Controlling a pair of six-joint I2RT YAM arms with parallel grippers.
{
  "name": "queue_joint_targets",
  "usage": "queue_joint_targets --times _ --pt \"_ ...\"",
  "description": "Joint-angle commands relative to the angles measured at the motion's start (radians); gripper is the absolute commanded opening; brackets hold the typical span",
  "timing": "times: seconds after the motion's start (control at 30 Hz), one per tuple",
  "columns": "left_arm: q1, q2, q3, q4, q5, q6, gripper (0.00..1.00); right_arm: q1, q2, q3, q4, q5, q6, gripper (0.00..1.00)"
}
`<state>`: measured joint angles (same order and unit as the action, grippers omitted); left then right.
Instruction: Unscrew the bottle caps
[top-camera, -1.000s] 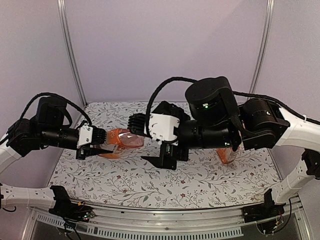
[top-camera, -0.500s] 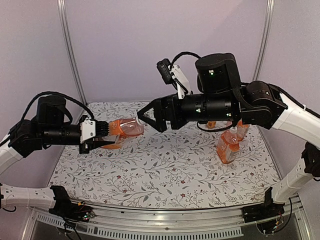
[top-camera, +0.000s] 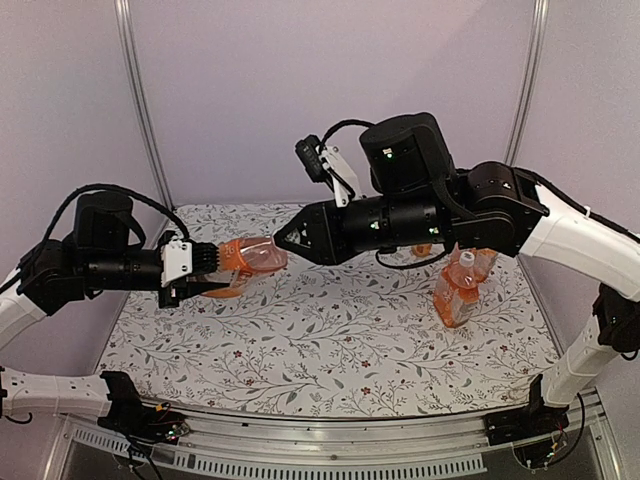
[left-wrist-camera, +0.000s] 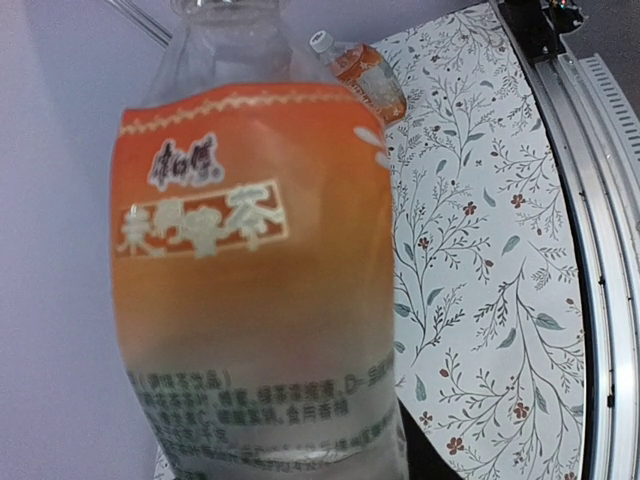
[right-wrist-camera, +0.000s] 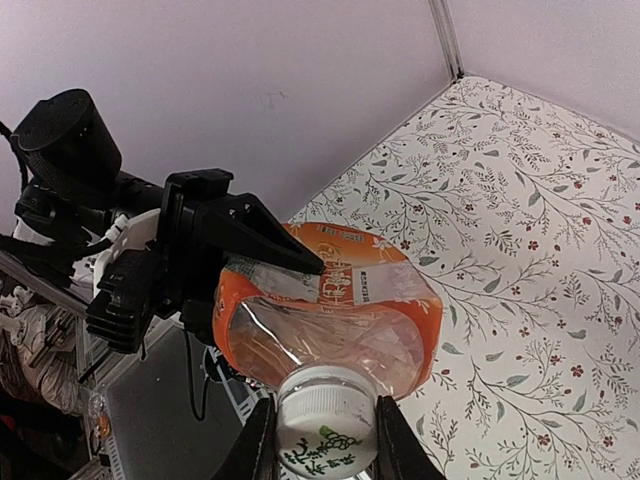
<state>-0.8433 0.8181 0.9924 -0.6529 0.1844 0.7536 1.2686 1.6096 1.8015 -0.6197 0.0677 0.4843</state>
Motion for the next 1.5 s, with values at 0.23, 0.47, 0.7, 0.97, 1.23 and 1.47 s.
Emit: queue_joint_targets --times 0.23,0.47,0.7,0.97,1.23,1.47 --pt "0.001 -0.018 -0.003 -0.24 0.152 0.172 0.22 0.097 -0.095 -0.098 -0.165 0.001 -0.707 0.0" --pt "-0.002 -0.029 -0.041 -0.386 0.173 0.304 0.21 0.164 -0.16 -0.151 -0.264 0.171 -1.192 0.0" --pt "-0.002 -0.034 -0.057 -0.351 0.153 0.283 0.21 0.17 -0.141 -0.172 -0.18 0.281 -1.247 0.0" --pt "0.031 -0.066 -0.105 -0.094 0.006 0.087 0.21 -0.092 -0.048 -0.37 -0.063 0.137 -0.751 0.0" --pt "0.111 -0.126 -0.152 0.033 -0.06 -0.077 0.21 -0.148 0.18 -0.464 0.025 0.036 -0.352 0.0" --pt "0.137 -0.154 -0.152 0.044 0.003 -0.157 0.22 -0.151 0.393 -0.403 -0.041 -0.027 -0.235 0.0"
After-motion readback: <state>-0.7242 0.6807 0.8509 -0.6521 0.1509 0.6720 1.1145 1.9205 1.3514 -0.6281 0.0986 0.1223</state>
